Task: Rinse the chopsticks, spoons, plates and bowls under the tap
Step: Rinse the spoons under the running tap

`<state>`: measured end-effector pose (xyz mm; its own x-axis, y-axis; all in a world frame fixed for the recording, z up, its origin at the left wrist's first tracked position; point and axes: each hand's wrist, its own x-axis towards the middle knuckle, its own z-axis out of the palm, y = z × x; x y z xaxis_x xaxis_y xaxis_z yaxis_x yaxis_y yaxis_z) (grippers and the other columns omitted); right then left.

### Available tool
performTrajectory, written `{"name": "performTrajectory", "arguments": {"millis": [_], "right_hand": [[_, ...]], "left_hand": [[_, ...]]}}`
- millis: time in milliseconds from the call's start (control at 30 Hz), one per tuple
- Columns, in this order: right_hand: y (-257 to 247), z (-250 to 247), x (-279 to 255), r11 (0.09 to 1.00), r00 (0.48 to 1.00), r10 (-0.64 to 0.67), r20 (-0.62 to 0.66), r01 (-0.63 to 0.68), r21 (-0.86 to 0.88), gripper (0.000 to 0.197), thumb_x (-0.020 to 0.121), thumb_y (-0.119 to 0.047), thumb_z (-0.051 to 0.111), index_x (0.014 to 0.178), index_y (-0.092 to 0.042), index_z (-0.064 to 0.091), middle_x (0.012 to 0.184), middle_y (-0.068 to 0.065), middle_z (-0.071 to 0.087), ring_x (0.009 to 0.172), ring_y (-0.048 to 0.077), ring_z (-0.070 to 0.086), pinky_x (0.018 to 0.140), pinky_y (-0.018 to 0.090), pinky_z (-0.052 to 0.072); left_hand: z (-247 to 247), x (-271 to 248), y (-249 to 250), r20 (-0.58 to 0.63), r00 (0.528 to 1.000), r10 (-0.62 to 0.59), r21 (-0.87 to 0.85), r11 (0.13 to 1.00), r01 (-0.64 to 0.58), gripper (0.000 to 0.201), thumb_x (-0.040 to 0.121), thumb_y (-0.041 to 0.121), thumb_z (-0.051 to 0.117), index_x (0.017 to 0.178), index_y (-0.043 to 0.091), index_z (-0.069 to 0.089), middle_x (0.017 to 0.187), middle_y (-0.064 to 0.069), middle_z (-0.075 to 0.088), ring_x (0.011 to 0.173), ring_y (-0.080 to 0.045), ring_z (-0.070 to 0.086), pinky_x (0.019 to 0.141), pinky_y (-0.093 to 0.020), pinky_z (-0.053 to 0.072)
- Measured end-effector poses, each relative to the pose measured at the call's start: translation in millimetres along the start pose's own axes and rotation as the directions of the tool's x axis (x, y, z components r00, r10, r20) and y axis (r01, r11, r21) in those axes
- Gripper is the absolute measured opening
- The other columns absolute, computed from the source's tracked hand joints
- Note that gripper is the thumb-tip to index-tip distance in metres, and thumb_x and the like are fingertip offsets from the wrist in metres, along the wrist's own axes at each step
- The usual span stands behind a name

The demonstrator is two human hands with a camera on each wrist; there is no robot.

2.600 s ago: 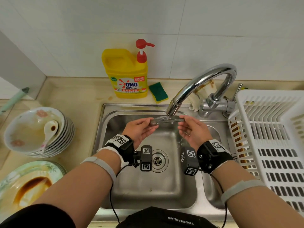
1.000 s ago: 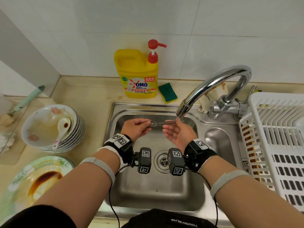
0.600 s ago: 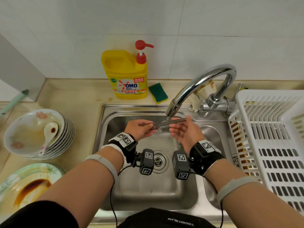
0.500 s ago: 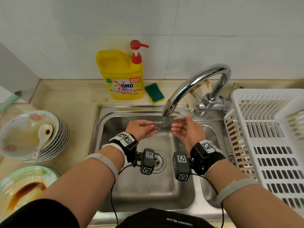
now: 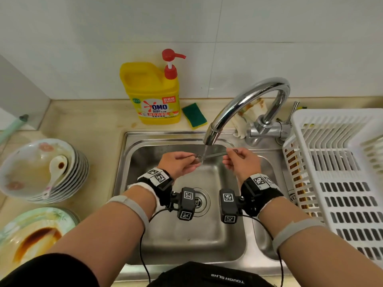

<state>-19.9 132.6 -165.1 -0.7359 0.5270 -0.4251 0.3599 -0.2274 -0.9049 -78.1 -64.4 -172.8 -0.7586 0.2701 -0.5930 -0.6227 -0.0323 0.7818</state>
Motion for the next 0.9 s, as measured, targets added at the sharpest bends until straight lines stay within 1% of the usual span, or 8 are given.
{"name": "performTrajectory", "arguments": {"millis": [100,200,300,400,567,733,800,900], "right_hand": [[4.3,14.6,-1.2,0.999,0.996,0.045,0.081,-0.047,0.015,0.009,0.092,-0.007,0.073,0.089,-0.004,0.066,0.066,0.007,0.071,0.057,0.014,0.065,0.057,0.024,0.057],[8.4,30.4,-3.9,0.998,0.988,0.056,0.146,-0.057,0.002,0.010,0.092,-0.008,0.073,0.091,0.000,0.067,0.067,0.009,0.071,0.056,0.015,0.064,0.055,0.024,0.055],[10.7,44.5,-9.2,0.999,0.974,0.047,0.222,-0.043,-0.025,0.009,0.098,-0.008,0.065,0.092,-0.002,0.069,0.070,0.009,0.073,0.057,0.014,0.065,0.056,0.022,0.056],[9.4,50.9,-12.8,0.998,0.960,0.062,0.272,-0.055,-0.033,0.019,0.104,-0.012,0.055,0.096,-0.006,0.071,0.075,0.010,0.075,0.061,0.014,0.069,0.059,0.023,0.057],[4.9,42.0,-17.8,0.998,0.957,0.059,0.283,-0.064,0.009,0.024,0.106,-0.012,0.051,0.101,-0.007,0.073,0.080,0.011,0.075,0.062,0.012,0.069,0.061,0.022,0.057],[0.5,21.3,-26.5,0.996,0.955,0.071,0.289,-0.052,-0.074,0.028,0.105,-0.005,0.050,0.099,-0.012,0.076,0.090,0.011,0.075,0.074,0.015,0.067,0.066,0.025,0.056],[-1.6,14.6,-30.7,0.988,0.952,0.095,0.291,-0.054,-0.146,0.030,0.101,0.002,0.051,0.098,-0.014,0.076,0.091,0.012,0.073,0.074,0.018,0.065,0.062,0.026,0.055],[-2.9,5.0,-38.2,0.954,0.947,0.102,0.305,-0.006,-0.299,0.029,0.096,0.006,0.055,0.095,-0.016,0.074,0.086,0.010,0.070,0.070,0.018,0.063,0.052,0.024,0.051]], "left_hand": [[-15.5,-4.9,5.2,-0.079,0.996,0.033,-0.001,0.999,-0.033,0.016,0.096,0.006,0.066,0.111,0.001,0.071,0.096,-0.012,0.078,0.083,-0.020,0.077,0.068,-0.023,0.061],[-30.1,-10.1,9.3,-0.146,0.987,0.060,-0.048,0.997,-0.068,0.013,0.098,0.012,0.066,0.107,0.004,0.070,0.088,-0.006,0.079,0.076,-0.017,0.077,0.065,-0.023,0.060],[-42.0,-13.7,9.2,-0.204,0.973,0.105,-0.077,0.989,-0.123,0.010,0.098,0.012,0.065,0.101,0.005,0.070,0.087,-0.007,0.078,0.077,-0.016,0.076,0.065,-0.022,0.060],[-49.0,-15.1,6.4,-0.241,0.961,0.132,-0.110,0.981,-0.162,0.011,0.099,0.010,0.063,0.100,0.002,0.070,0.087,-0.012,0.076,0.076,-0.016,0.076,0.068,-0.022,0.061],[-44.6,-17.7,6.4,-0.218,0.966,0.140,-0.164,0.970,-0.178,0.017,0.102,0.002,0.056,0.115,0.009,0.064,0.092,-0.016,0.076,0.086,-0.023,0.076,0.072,-0.025,0.062],[-27.0,-24.3,8.1,-0.128,0.978,0.164,-0.225,0.956,-0.190,0.023,0.098,0.006,0.064,0.120,0.000,0.064,0.102,-0.019,0.072,0.101,-0.027,0.072,0.090,-0.031,0.059],[-22.3,-27.4,7.6,-0.103,0.978,0.181,-0.207,0.958,-0.199,0.025,0.099,0.009,0.063,0.120,-0.004,0.064,0.104,-0.020,0.072,0.104,-0.028,0.071,0.096,-0.033,0.057],[-17.6,-33.0,6.5,-0.086,0.974,0.211,-0.088,0.972,-0.218,0.019,0.100,-0.001,0.057,0.115,-0.003,0.067,0.113,-0.025,0.071,0.107,-0.033,0.071,0.092,-0.033,0.060]]}}
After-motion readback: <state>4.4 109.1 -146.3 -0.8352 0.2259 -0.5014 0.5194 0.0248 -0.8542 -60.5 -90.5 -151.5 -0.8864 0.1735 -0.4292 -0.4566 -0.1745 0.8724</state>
